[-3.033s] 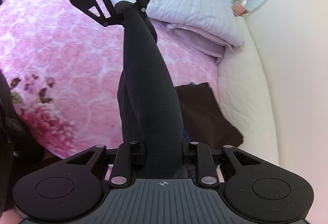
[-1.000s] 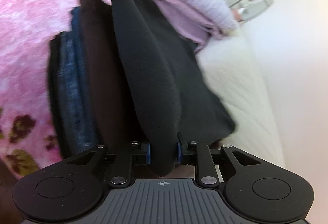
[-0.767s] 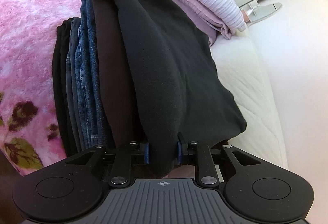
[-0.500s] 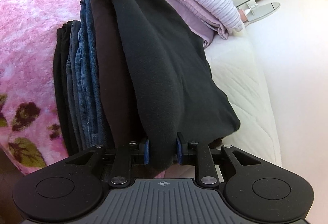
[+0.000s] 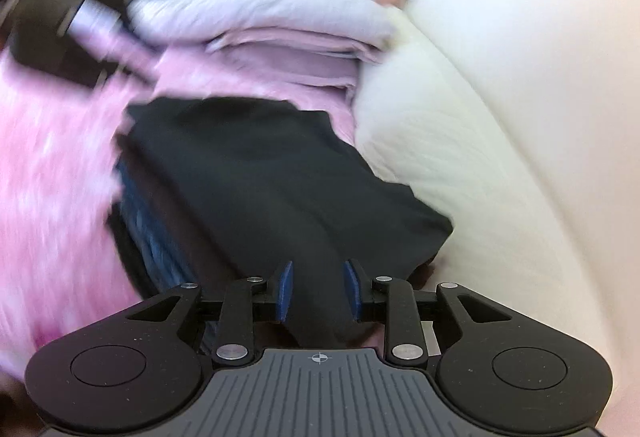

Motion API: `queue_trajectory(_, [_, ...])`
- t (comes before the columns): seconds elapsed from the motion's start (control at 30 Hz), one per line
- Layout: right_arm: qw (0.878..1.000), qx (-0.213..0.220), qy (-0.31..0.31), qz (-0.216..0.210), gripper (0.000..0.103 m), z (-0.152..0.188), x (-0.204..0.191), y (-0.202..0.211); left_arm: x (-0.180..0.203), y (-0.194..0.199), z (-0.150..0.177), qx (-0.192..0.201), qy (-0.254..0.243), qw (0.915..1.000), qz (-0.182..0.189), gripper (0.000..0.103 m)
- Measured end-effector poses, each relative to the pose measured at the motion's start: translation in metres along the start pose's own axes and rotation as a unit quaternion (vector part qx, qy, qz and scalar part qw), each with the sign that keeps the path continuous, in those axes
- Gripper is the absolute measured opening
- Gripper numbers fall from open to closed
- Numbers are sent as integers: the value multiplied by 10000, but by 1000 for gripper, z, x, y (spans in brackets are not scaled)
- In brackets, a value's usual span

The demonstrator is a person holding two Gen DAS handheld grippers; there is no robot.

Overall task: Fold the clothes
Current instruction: 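Lower the dark shirt onto the stack of folded clothes with both grippers, then open both grippers and pull back from the stack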

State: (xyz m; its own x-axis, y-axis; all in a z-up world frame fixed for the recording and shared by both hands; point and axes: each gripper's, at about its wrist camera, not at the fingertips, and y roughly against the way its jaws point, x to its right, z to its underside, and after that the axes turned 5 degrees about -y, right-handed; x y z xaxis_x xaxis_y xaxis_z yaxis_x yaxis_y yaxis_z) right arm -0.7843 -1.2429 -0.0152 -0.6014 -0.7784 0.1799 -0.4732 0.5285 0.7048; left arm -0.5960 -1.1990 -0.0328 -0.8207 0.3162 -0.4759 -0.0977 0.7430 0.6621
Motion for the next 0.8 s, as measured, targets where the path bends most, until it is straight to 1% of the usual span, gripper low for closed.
queue_trajectory(0.07, [9965, -238, -784, -157, 27, 1, 13, -21, 7, -20, -1, -201, 62, 9996, 162, 23])
queue_trajectory(0.1, [9933, -349, -1067, -265, 27, 3, 18, -30, 11, -28, -1, -344, 50, 9991, 237, 23])
queue_trajectory(0.17, [9877, -573, -1380, -455, 27, 9, 26, -37, 18, -43, -1, -588, 18, 9976, 366, 23])
queue_trajectory(0.2, [9843, -685, -1530, -548, 27, 11, 30, -41, 20, -46, 0, -646, -12, 9971, 395, 23])
queue_trajectory(0.3, [9847, -794, -1419, -623, 27, 10, 33, -33, 20, -45, 0, -678, 7, 9968, 427, 22])
queue_trajectory(0.4, [9824, -829, -1506, -725, 27, 14, 39, -34, 17, -46, 4, -769, 92, 9959, 472, 22])
queue_trajectory(0.57, [9714, -697, -2110, -841, 28, 11, 50, -29, 9, -39, 3, -900, 311, 9941, 524, 24])
queue_trajectory(0.63, [9653, -633, -2385, -849, 28, 8, 53, -23, 2, -28, 2, -962, 545, 9927, 486, 29])
queue_trajectory(0.7, [9592, -609, -2650, -775, 28, 7, 55, -16, -3, -13, 3, -1026, 821, 9904, 427, 30])
queue_trajectory(0.73, [9561, -612, -2781, -698, 31, 7, 55, -11, -4, -4, 5, -1063, 965, 9889, 394, 32])
queue_trajectory(0.77, [9526, -613, -2925, -572, 36, 10, 55, -5, -5, 5, 7, -1100, 1108, 9871, 360, 33])
queue_trajectory(0.8, [9487, -614, -3070, -441, 55, 12, 54, 0, -6, 13, 9, -1136, 1238, 9852, 325, 37])
